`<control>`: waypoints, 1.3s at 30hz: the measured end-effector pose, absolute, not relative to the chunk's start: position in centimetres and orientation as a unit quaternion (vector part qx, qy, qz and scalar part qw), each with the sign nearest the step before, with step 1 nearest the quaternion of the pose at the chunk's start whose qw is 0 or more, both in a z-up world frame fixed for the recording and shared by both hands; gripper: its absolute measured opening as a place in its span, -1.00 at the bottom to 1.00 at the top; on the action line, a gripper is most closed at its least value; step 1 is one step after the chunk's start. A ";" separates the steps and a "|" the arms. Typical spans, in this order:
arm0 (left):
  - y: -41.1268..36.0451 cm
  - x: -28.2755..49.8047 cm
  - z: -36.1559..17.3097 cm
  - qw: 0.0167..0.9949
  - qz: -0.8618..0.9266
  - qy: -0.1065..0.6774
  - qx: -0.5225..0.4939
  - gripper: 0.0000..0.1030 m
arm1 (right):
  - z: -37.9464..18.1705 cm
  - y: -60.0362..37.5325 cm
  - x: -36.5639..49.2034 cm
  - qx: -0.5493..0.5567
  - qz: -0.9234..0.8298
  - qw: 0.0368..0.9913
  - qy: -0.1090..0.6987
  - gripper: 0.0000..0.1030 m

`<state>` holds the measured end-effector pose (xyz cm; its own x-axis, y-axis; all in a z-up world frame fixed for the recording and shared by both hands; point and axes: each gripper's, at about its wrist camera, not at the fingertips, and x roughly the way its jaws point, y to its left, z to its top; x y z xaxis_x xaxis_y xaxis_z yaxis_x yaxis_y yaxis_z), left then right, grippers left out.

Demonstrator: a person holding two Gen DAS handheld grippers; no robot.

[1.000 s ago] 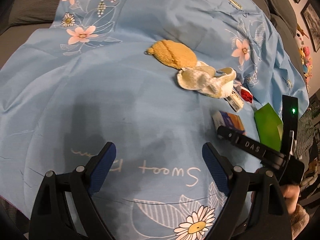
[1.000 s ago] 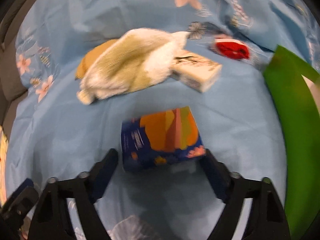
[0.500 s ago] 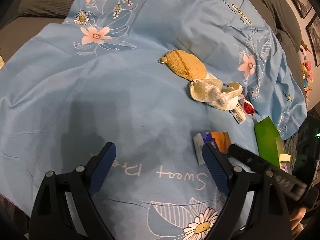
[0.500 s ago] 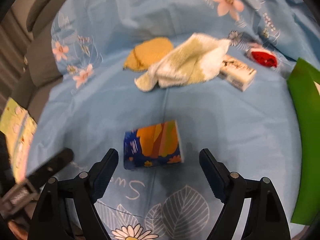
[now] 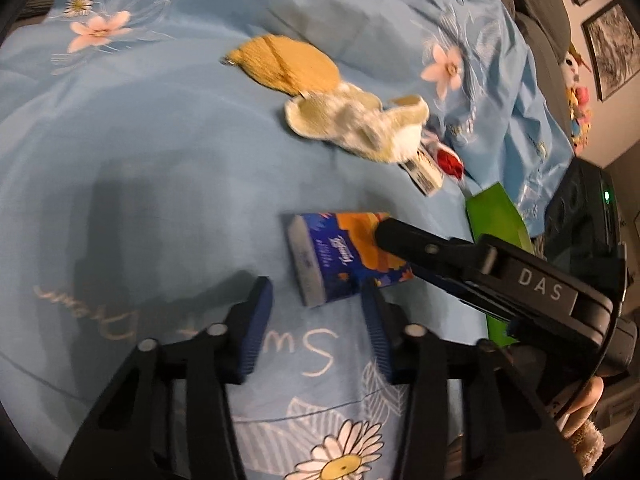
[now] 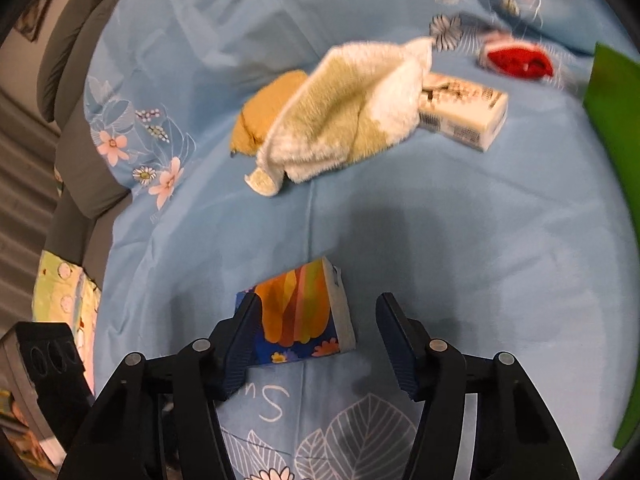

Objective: Organize soft objects
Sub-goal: 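Lift the blue tissue pack and carry it toward the green box, then lower the tissue pack into the box and open the right tool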

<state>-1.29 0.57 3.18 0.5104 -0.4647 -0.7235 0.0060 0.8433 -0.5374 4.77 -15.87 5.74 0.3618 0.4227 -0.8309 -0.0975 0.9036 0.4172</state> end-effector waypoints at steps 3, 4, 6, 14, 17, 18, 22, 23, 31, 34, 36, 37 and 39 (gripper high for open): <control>-0.6 -0.7 2.9 0.831 -0.156 0.481 -0.232 -0.49 | 4.7 -15.6 5.0 0.156 0.171 0.797 0.557 0.05; -1.0 -0.7 3.1 0.838 -0.153 0.477 -0.218 -0.49 | 4.7 -15.6 5.0 0.159 0.171 0.798 0.556 0.05; -1.8 -0.7 3.8 0.851 -0.153 0.463 -0.196 -0.51 | 5.0 -15.9 4.9 0.158 0.167 0.801 0.552 0.05; -4.8 -1.6 8.0 0.878 -0.181 0.412 -0.165 -0.52 | 9.5 -19.1 3.1 0.184 0.161 0.836 0.492 0.05; -6.3 -1.7 9.7 0.883 -0.196 0.394 -0.162 -0.52 | 11.9 -21.1 2.1 0.195 0.161 0.852 0.459 0.05; -7.0 -1.6 10.2 0.884 -0.200 0.389 -0.161 -0.52 | 12.6 -21.9 1.8 0.199 0.159 0.856 0.450 0.05; -10.8 -1.2 12.4 0.882 -0.241 0.374 -0.151 -0.52 | 14.9 -25.5 0.3 0.209 0.131 0.878 0.411 0.05; -11.9 -1.2 12.8 0.882 -0.252 0.371 -0.144 -0.52 | 15.4 -26.5 0.1 0.212 0.122 0.883 0.401 0.05; -21.6 -0.6 14.7 0.866 -0.328 0.364 -0.099 -0.52 | 17.2 -36.3 -2.1 0.266 0.030 0.901 0.341 0.05; -25.0 -0.1 14.4 0.854 -0.355 0.370 -0.088 -0.52 | 17.3 -39.3 -2.6 0.282 -0.002 0.901 0.329 0.05; -26.5 0.4 14.1 0.845 -0.367 0.380 -0.087 -0.52 | 16.9 -41.0 -2.8 0.293 -0.017 0.899 0.326 0.05; -27.3 0.5 13.9 0.840 -0.374 0.384 -0.085 -0.52 | 16.6 -42.1 -2.9 0.300 -0.030 0.896 0.327 0.05; -28.9 0.7 13.5 0.836 -0.382 0.387 -0.078 -0.52 | 16.2 -43.5 -3.0 0.307 -0.045 0.892 0.327 0.05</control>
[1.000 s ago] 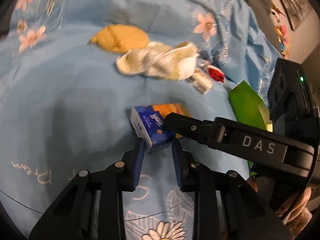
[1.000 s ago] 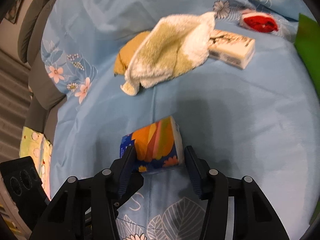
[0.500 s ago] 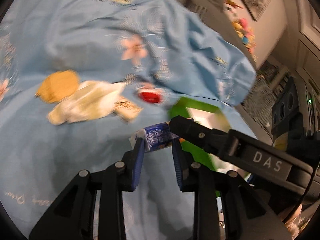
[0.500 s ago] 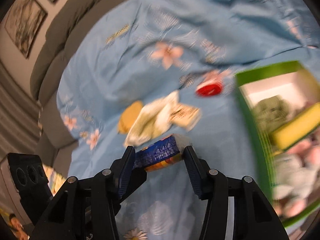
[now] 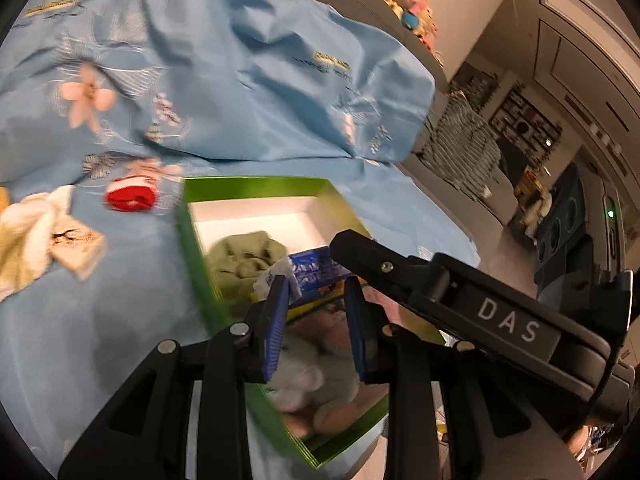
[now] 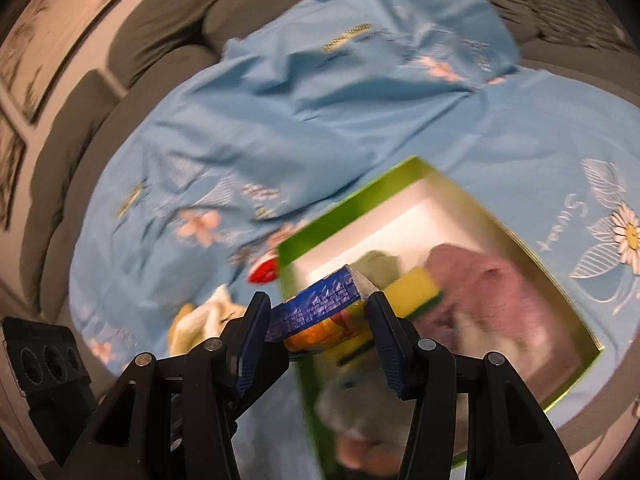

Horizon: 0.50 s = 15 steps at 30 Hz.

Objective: Organize soft objects
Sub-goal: 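Lower the tissue pack into the box and open the right tool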

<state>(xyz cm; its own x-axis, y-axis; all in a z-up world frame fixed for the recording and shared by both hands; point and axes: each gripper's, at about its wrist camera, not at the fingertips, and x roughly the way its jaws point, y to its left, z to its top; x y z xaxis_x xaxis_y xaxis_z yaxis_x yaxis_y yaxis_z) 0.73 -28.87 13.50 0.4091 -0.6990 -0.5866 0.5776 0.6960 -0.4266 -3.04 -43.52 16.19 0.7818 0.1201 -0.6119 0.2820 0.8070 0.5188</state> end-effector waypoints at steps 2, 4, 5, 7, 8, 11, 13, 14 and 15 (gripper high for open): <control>-29.9 1.0 13.1 0.834 -0.380 0.393 -0.074 -0.52 | 15.9 -44.5 -3.2 0.314 -0.054 0.890 0.327 0.05; -30.8 1.5 12.5 0.829 -0.378 0.406 -0.076 -0.52 | 15.6 -45.2 -3.1 0.317 -0.063 0.887 0.329 0.05; -31.0 1.6 12.2 0.826 -0.379 0.411 -0.078 -0.52 | 15.5 -45.3 -3.1 0.313 -0.070 0.888 0.331 0.05; -31.4 1.6 11.7 0.819 -0.382 0.421 -0.079 -0.52 | 15.3 -45.6 -2.9 0.305 -0.085 0.887 0.336 0.05; -31.7 1.7 11.4 0.817 -0.382 0.425 -0.078 -0.51 | 15.0 -45.8 -2.8 0.305 -0.089 0.885 0.340 0.05; -32.3 1.7 10.3 0.805 -0.382 0.447 -0.074 -0.51 | 13.9 -46.4 -2.4 0.305 -0.108 0.874 0.363 0.05; -32.5 1.9 9.4 0.797 -0.377 0.465 -0.078 -0.51 | 13.0 -46.5 -1.8 0.297 -0.128 0.865 0.384 0.05; -32.5 1.9 9.1 0.796 -0.376 0.469 -0.080 -0.51 | 12.7 -46.6 -1.7 0.295 -0.133 0.862 0.391 0.05; -32.4 1.9 9.0 0.795 -0.374 0.471 -0.082 -0.51 | 12.4 -46.5 -1.5 0.294 -0.137 0.859 0.396 0.05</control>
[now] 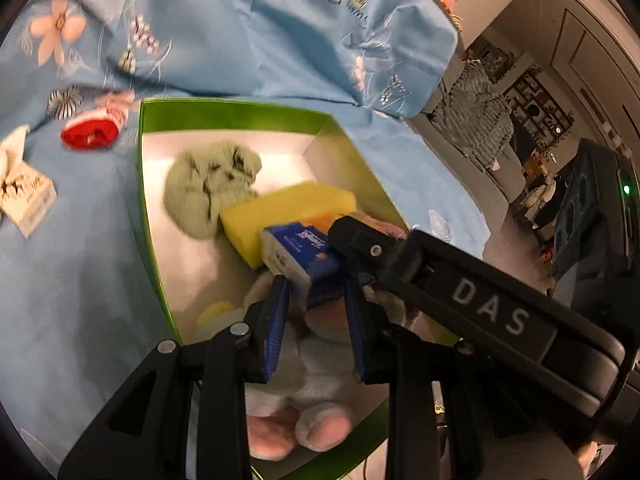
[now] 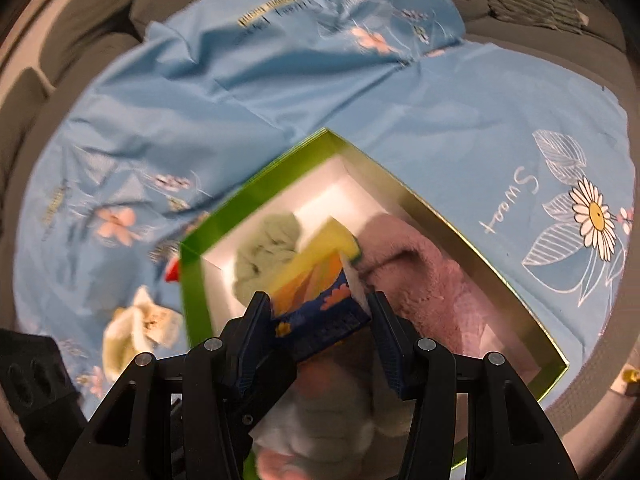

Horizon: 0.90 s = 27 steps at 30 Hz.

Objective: Organize soft objects
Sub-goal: 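Lower the tissue pack into the box and open the right tool, then withdraw the right tool from the box toward the white towel cloth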

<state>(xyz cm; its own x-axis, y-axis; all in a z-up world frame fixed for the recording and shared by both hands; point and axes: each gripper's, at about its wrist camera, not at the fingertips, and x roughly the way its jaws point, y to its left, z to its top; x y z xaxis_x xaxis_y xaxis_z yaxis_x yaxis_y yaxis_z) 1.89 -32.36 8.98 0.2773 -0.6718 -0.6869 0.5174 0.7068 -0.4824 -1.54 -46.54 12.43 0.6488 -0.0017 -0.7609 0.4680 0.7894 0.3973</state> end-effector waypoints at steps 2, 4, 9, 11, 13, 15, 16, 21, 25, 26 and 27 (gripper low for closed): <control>-32.0 1.9 9.0 0.794 -0.374 0.471 -0.086 -0.50 | 12.3 -46.5 -1.4 0.291 -0.140 0.858 0.399 0.05; -31.5 1.7 9.4 0.795 -0.376 0.467 -0.092 -0.44 | 12.5 -46.4 -1.6 0.291 -0.143 0.860 0.393 0.05; -29.9 1.1 10.0 0.796 -0.370 0.465 -0.116 -0.10 | 13.3 -45.6 -2.1 0.287 -0.149 0.868 0.376 0.17; -29.2 0.8 10.5 0.803 -0.364 0.457 -0.114 0.08 | 13.8 -45.3 -2.5 0.287 -0.150 0.873 0.365 0.30; -28.4 0.4 11.0 0.809 -0.361 0.450 -0.112 0.29 | 14.4 -44.8 -2.8 0.282 -0.152 0.879 0.353 0.46; -27.5 0.1 11.5 0.814 -0.358 0.442 -0.113 0.42 | 15.0 -44.3 -3.0 0.274 -0.152 0.886 0.343 0.59; -27.0 -0.2 11.7 0.819 -0.354 0.438 -0.113 0.52 | 15.3 -44.0 -3.0 0.267 -0.151 0.890 0.336 0.66; -23.4 -0.8 12.4 0.829 -0.340 0.422 -0.138 0.67 | 16.3 -42.4 -3.0 0.242 -0.148 0.903 0.322 0.75; -19.1 -1.3 13.0 0.843 -0.313 0.409 -0.155 0.68 | 16.8 -40.5 -2.8 0.226 -0.133 0.913 0.314 0.76; -17.7 -1.4 13.1 0.851 -0.299 0.403 -0.154 0.68 | 16.9 -40.1 -2.8 0.224 -0.127 0.914 0.313 0.76; -16.2 -1.5 13.1 0.859 -0.283 0.399 -0.152 0.68 | 17.0 -39.6 -2.7 0.221 -0.120 0.917 0.310 0.76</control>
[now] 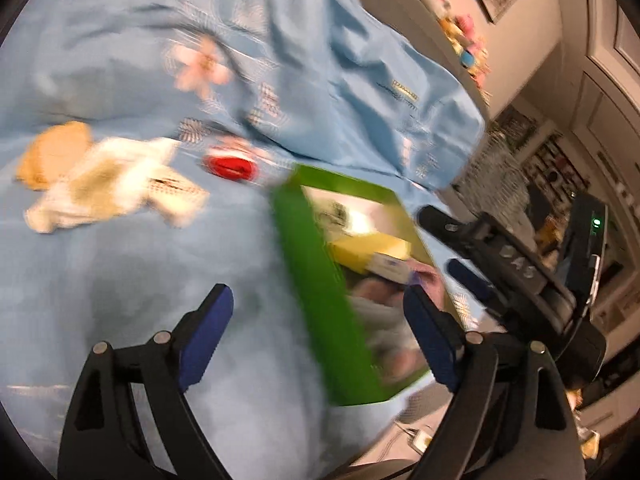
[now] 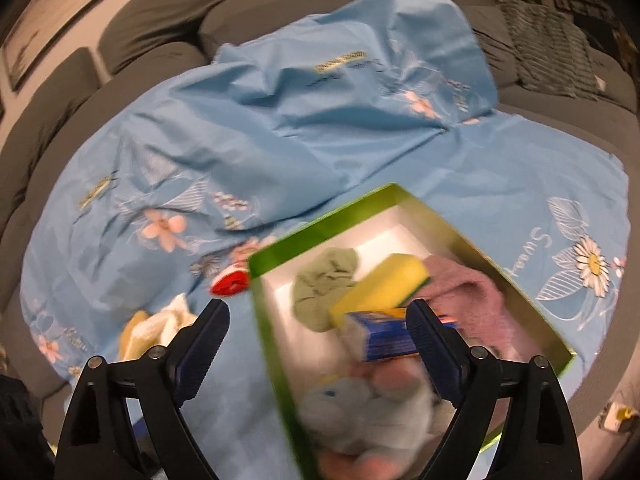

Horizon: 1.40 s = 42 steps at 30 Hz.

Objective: Organize soft objects
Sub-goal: 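Withdraw the right tool from the box toward the white towel cloth, then grasp the white-and-green towel cloth with the right tool and lift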

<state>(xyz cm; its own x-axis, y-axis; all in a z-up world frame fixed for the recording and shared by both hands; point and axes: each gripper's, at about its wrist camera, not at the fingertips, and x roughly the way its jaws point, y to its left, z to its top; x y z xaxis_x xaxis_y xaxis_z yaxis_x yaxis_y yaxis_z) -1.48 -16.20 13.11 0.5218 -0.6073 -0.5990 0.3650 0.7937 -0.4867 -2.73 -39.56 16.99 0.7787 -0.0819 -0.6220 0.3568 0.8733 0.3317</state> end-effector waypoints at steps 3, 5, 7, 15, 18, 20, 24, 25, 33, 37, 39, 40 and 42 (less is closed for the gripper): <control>-12.5 -1.6 12.7 0.876 -0.241 0.393 -0.140 0.68 | 17.2 -37.7 -2.2 0.211 -0.097 0.923 0.308 0.76; -9.5 -1.6 11.9 0.888 -0.196 0.394 -0.131 0.68 | 17.2 -36.5 -1.9 0.207 -0.082 0.924 0.311 0.76; -7.0 -1.4 11.0 0.893 -0.159 0.401 -0.130 0.68 | 17.2 -35.1 -1.4 0.204 -0.063 0.924 0.317 0.76; -0.3 -0.9 8.1 0.889 -0.075 0.420 -0.165 0.68 | 15.1 -28.1 1.2 0.180 0.013 0.914 0.363 0.76; 1.5 -0.9 7.6 0.883 -0.062 0.427 -0.182 0.68 | 13.8 -25.6 2.1 0.163 0.030 0.909 0.383 0.76; 2.3 -1.1 7.9 0.884 -0.053 0.425 -0.186 0.68 | 13.1 -24.2 2.6 0.150 0.028 0.909 0.388 0.76; 3.9 -1.6 7.8 0.880 -0.051 0.425 -0.204 0.68 | 11.6 -21.2 3.3 0.103 0.021 0.914 0.393 0.76; 4.2 -1.8 7.8 0.880 -0.048 0.425 -0.207 0.68 | 11.3 -20.4 3.5 0.090 0.031 0.913 0.396 0.76; 5.2 -1.7 8.5 0.884 -0.049 0.415 -0.209 0.68 | 10.0 -16.5 8.6 0.099 0.049 0.891 0.439 0.76; 5.7 -1.8 8.3 0.881 -0.047 0.418 -0.216 0.68 | 9.9 -15.4 11.4 0.098 0.022 0.897 0.430 0.76; 5.6 -1.7 8.2 0.877 -0.046 0.425 -0.218 0.68 | 9.4 -14.2 12.8 0.067 0.032 0.898 0.435 0.75; 5.5 -1.7 8.1 0.875 -0.051 0.427 -0.223 0.68 | 8.8 -13.5 13.7 0.042 0.018 0.895 0.445 0.59; 5.3 -1.7 8.3 0.874 -0.060 0.426 -0.225 0.68 | 7.5 -13.2 14.7 0.041 -0.007 0.887 0.459 0.23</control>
<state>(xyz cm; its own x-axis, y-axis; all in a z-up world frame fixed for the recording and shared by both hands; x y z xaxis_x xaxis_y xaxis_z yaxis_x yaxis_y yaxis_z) -1.73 5.31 8.30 0.6308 -0.2962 -0.7172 -0.0876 0.8912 -0.4451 14.70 -13.23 7.47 0.5785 0.0255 -0.8153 0.0495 0.9966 0.0663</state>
